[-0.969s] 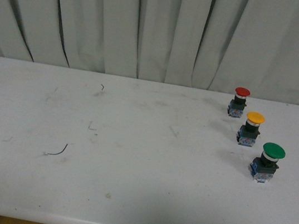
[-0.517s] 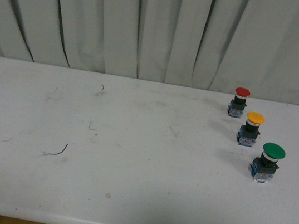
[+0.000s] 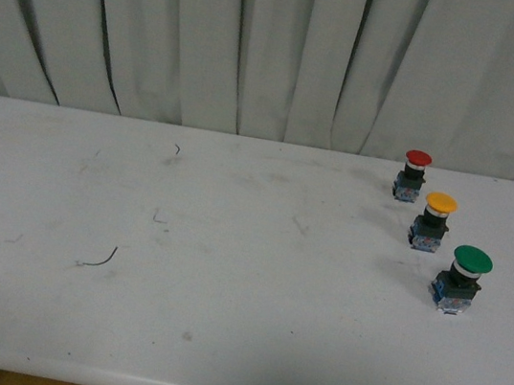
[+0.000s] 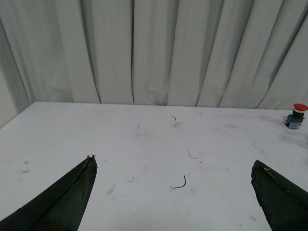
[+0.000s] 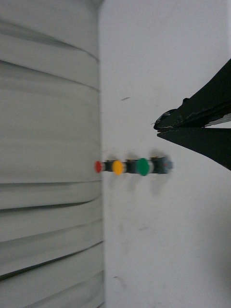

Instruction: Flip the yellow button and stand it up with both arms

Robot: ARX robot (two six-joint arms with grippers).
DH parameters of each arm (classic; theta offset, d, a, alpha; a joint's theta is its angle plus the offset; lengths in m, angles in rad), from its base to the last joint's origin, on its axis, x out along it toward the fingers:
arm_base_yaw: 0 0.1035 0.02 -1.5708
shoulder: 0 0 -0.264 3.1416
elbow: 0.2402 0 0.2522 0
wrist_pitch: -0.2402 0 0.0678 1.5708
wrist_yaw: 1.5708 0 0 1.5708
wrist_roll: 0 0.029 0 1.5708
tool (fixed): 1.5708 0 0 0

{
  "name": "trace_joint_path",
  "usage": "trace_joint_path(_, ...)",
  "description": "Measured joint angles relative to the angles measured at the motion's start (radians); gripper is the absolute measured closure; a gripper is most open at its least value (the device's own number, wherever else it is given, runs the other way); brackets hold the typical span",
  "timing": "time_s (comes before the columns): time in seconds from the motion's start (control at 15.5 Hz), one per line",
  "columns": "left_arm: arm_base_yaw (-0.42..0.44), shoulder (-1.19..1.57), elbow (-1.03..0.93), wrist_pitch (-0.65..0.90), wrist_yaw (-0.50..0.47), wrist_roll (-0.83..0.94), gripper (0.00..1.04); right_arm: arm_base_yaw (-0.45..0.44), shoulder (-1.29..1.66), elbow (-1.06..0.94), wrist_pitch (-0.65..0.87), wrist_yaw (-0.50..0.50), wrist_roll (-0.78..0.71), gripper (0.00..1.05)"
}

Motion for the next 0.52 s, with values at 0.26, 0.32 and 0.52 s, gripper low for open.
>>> trace_joint_path(0.26, 0.0, 0.0, 0.0, 0.0, 0.001, 0.0, 0.07, 0.0, -0.032, 0.0, 0.005, 0.0, 0.0, 1.03)
trace_joint_path(0.32, 0.0, 0.0, 0.0, 0.0, 0.0, 0.0, 0.07, 0.0, -0.032, 0.0, 0.005, 0.0, -0.001, 1.02)
trace_joint_path(0.52, 0.0, 0.0, 0.0, 0.0, 0.0, 0.0, 0.07, 0.0, -0.032, 0.0, 0.006, 0.0, 0.0, 0.66)
